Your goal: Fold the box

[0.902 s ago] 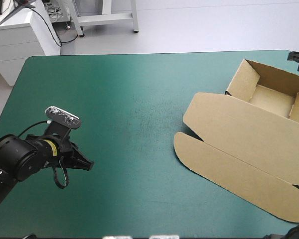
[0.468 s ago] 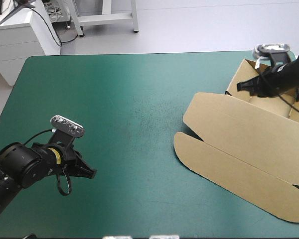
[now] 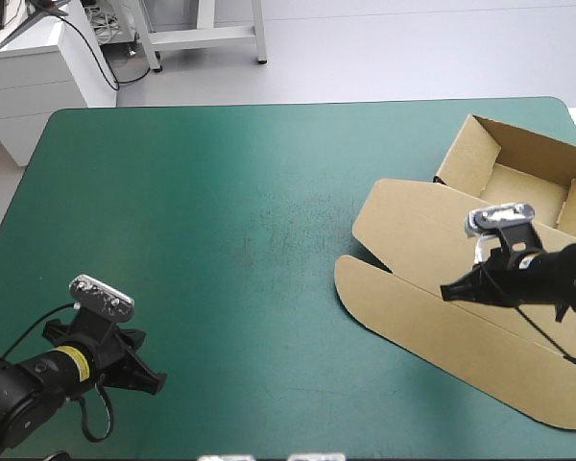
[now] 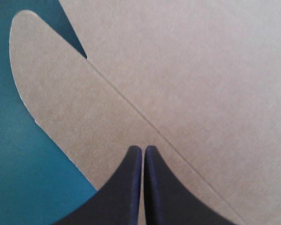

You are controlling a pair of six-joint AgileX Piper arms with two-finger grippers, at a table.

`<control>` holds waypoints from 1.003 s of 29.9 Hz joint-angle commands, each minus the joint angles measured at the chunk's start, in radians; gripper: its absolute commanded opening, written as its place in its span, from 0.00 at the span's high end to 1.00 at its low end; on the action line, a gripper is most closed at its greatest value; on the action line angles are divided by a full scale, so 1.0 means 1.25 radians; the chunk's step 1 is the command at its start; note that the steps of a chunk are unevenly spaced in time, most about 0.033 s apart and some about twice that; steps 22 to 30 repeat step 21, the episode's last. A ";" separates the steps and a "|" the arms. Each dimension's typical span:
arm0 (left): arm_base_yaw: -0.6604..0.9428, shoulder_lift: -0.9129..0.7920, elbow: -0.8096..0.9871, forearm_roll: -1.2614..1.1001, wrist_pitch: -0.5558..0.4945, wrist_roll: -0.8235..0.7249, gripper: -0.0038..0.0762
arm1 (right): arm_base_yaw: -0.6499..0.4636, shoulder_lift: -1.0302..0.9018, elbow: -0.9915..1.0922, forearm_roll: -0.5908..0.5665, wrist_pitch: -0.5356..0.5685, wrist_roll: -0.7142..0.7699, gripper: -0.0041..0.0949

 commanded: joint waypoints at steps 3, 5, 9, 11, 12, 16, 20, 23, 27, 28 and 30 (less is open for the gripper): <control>0.000 -0.069 0.058 -0.042 -0.070 -0.005 0.96 | 0.003 -0.119 0.149 0.036 -0.096 -0.015 0.96; 0.000 -0.093 0.087 -0.068 -0.089 -0.005 0.96 | 0.003 -0.150 0.196 0.036 -0.101 -0.015 0.96; 0.000 -0.114 0.137 -0.069 -0.097 -0.005 0.96 | 0.003 -0.205 0.262 0.040 -0.101 -0.015 0.96; 0.000 -0.114 0.150 -0.070 -0.116 -0.005 0.96 | 0.003 -0.230 0.281 0.040 -0.107 -0.015 0.96; 0.000 -0.114 0.150 -0.070 -0.119 -0.005 0.96 | 0.003 -0.242 0.289 0.041 -0.113 -0.015 0.96; 0.000 -0.114 0.151 -0.070 -0.119 -0.005 0.96 | 0.003 -0.270 0.316 0.056 -0.120 -0.015 0.96; 0.000 -0.114 0.151 -0.070 -0.119 -0.005 0.96 | 0.003 -0.274 0.341 0.064 -0.133 -0.002 0.96; 0.000 -0.114 0.151 -0.070 -0.119 -0.005 0.96 | 0.003 -0.274 0.341 0.064 -0.133 -0.002 0.96; 0.000 -0.114 0.151 -0.070 -0.119 -0.005 0.96 | 0.003 -0.274 0.341 0.064 -0.133 -0.002 0.96; 0.000 -0.114 0.151 -0.070 -0.119 -0.005 0.96 | 0.003 -0.274 0.341 0.064 -0.133 -0.002 0.96; 0.000 -0.114 0.151 -0.070 -0.119 -0.005 0.96 | 0.003 -0.274 0.341 0.064 -0.133 -0.002 0.96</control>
